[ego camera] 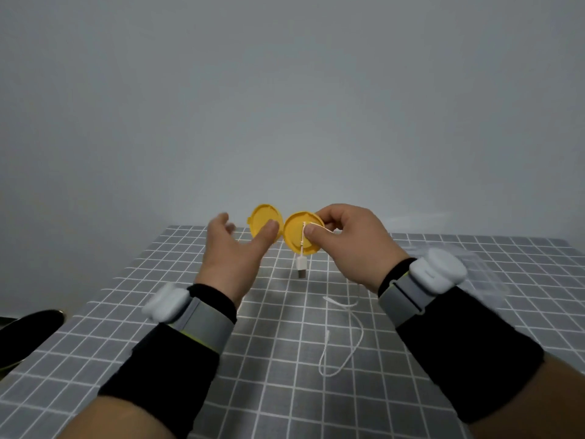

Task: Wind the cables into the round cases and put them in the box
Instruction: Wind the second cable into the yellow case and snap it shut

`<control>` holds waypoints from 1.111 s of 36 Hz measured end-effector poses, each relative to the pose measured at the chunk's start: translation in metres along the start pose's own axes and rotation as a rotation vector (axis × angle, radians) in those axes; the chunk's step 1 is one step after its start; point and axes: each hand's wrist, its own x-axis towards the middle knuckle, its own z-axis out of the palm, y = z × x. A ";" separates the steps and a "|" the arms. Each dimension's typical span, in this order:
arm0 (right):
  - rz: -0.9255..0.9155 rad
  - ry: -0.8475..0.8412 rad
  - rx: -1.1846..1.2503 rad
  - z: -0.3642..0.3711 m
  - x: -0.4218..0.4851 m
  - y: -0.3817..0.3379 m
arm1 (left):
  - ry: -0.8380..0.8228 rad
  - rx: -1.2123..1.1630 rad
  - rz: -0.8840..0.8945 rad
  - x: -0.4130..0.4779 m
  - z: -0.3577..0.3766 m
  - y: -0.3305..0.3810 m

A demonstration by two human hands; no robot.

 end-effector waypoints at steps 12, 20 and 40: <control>-0.091 -0.244 -0.191 -0.016 0.008 -0.012 | -0.480 0.524 0.393 0.005 -0.012 0.045; -0.063 -0.180 -0.095 -0.014 0.004 -0.003 | -0.443 0.528 0.386 0.004 -0.010 0.042; 0.224 0.064 0.338 0.012 -0.009 0.010 | -0.160 0.185 0.287 -0.005 0.014 0.016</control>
